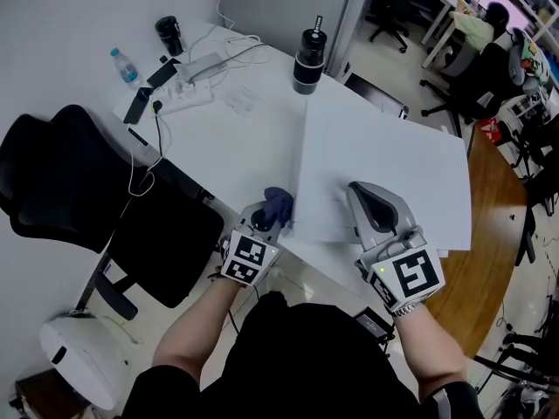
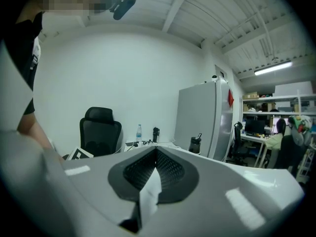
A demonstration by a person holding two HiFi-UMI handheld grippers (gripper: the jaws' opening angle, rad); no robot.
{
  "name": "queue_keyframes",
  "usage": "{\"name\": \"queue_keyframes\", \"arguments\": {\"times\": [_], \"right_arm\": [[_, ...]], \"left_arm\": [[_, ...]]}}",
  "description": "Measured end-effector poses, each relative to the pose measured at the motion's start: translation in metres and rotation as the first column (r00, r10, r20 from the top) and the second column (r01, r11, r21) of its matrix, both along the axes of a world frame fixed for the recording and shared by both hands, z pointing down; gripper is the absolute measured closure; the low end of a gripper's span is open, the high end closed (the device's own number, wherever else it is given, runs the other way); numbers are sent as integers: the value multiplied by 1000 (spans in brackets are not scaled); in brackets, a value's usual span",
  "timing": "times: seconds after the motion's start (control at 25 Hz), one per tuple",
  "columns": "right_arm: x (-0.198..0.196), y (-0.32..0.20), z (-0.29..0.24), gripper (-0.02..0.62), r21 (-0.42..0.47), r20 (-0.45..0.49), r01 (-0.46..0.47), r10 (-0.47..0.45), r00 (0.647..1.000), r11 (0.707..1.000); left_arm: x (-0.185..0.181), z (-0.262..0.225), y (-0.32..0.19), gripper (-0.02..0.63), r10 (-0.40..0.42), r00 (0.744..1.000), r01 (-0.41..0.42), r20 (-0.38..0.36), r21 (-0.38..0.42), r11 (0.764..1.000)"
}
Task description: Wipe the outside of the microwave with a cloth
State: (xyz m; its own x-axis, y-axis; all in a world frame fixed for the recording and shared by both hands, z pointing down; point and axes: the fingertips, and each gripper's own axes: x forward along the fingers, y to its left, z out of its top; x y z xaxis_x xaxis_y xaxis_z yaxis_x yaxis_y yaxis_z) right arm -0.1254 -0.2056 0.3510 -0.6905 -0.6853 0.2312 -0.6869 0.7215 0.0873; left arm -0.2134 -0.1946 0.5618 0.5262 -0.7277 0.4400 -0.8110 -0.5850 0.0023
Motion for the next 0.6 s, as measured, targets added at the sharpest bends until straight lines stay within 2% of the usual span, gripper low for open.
{"name": "queue_keyframes", "arguments": {"times": [0.6], "right_arm": [[15,-38,4,594,-7,-23,-95,95,995,995]], "left_arm": [[-3,10,-78,575,43,999,-43,10,-3,999]]}}
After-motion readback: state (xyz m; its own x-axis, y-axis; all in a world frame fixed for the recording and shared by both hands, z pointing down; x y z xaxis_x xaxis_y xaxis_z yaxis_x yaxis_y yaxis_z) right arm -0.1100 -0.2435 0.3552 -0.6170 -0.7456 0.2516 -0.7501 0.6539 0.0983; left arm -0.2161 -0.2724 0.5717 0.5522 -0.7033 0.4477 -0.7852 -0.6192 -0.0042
